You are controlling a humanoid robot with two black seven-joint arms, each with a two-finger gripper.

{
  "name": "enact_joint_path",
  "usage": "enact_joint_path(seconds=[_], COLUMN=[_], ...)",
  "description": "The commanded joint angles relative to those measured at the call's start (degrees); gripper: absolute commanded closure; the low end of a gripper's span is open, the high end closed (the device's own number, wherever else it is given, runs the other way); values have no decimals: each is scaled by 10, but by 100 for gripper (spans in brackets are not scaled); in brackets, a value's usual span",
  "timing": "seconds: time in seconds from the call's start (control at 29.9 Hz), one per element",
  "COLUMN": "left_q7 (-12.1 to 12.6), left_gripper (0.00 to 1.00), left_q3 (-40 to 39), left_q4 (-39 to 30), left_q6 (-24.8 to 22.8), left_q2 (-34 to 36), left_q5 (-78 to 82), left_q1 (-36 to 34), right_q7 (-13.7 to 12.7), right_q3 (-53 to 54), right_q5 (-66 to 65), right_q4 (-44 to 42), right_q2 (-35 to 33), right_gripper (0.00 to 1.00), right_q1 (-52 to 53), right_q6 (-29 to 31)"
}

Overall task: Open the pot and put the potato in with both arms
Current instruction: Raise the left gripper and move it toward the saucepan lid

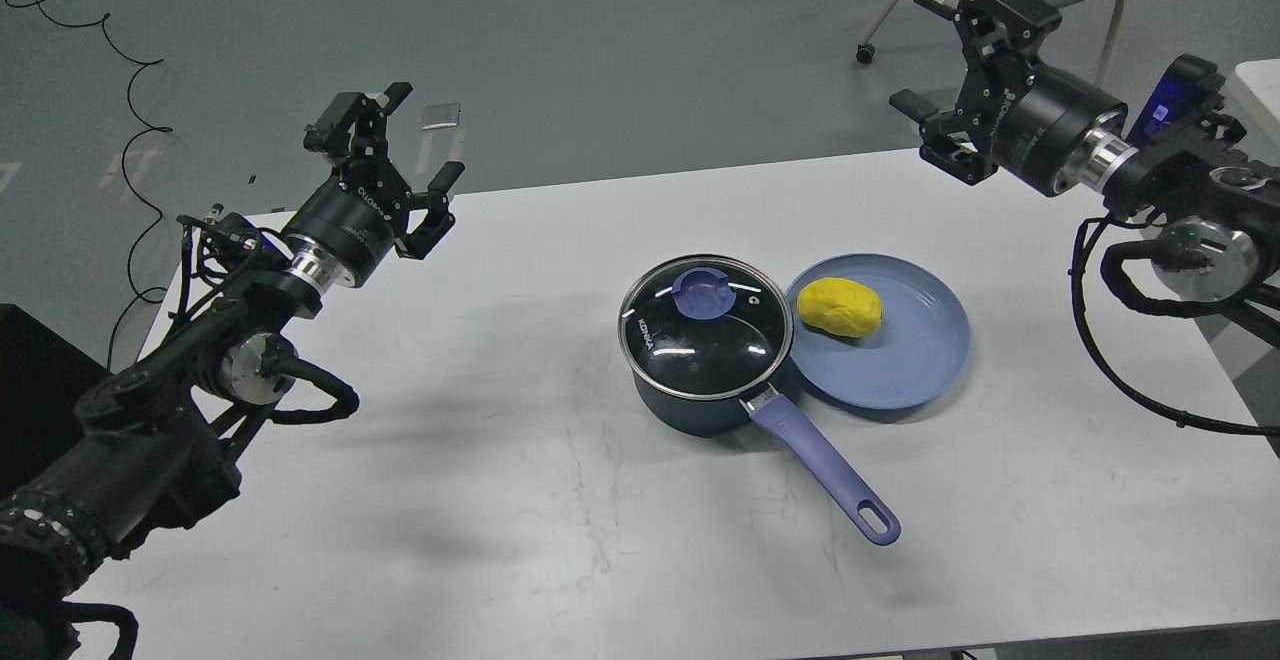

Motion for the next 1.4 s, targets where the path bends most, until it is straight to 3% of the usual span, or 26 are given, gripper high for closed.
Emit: enact_joint_path(seconds=[0.0,1.37], left_q7=[1,0], left_gripper=[2,2], left_q3=[-5,-25], left_q4=[-3,-17], left_q6=[-3,9], left_q2=[1,-6], left_q5=[2,4], left_q1=[6,5], right_q7=[0,-2], right_q3=[1,10], right_q5=[9,9], right_q4=[-17,-28], right_q2=[6,3], right_gripper=[1,1], right_q1=[0,-4], right_q6=[0,0])
